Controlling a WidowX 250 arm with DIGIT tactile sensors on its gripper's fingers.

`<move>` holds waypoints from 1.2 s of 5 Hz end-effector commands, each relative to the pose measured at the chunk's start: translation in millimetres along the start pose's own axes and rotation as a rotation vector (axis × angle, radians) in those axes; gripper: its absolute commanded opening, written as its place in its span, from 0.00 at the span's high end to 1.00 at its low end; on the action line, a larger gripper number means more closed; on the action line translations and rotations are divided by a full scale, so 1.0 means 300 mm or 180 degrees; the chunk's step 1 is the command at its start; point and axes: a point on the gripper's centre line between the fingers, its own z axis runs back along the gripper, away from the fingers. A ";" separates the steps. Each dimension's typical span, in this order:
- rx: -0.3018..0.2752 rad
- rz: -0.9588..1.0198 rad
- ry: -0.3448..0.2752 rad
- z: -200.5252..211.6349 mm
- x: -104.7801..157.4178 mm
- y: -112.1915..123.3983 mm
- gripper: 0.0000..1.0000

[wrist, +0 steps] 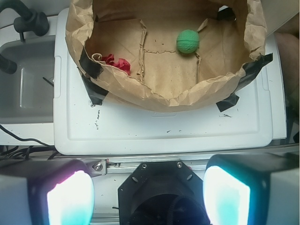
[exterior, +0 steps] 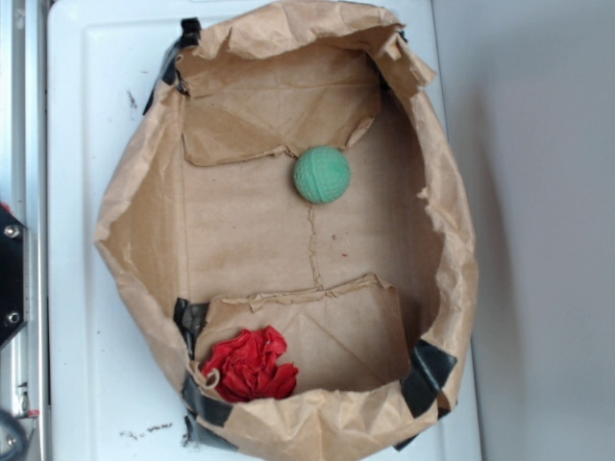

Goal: Grab the red paper.

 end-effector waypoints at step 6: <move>-0.0560 0.1833 0.0516 -0.437 0.351 -0.020 0.00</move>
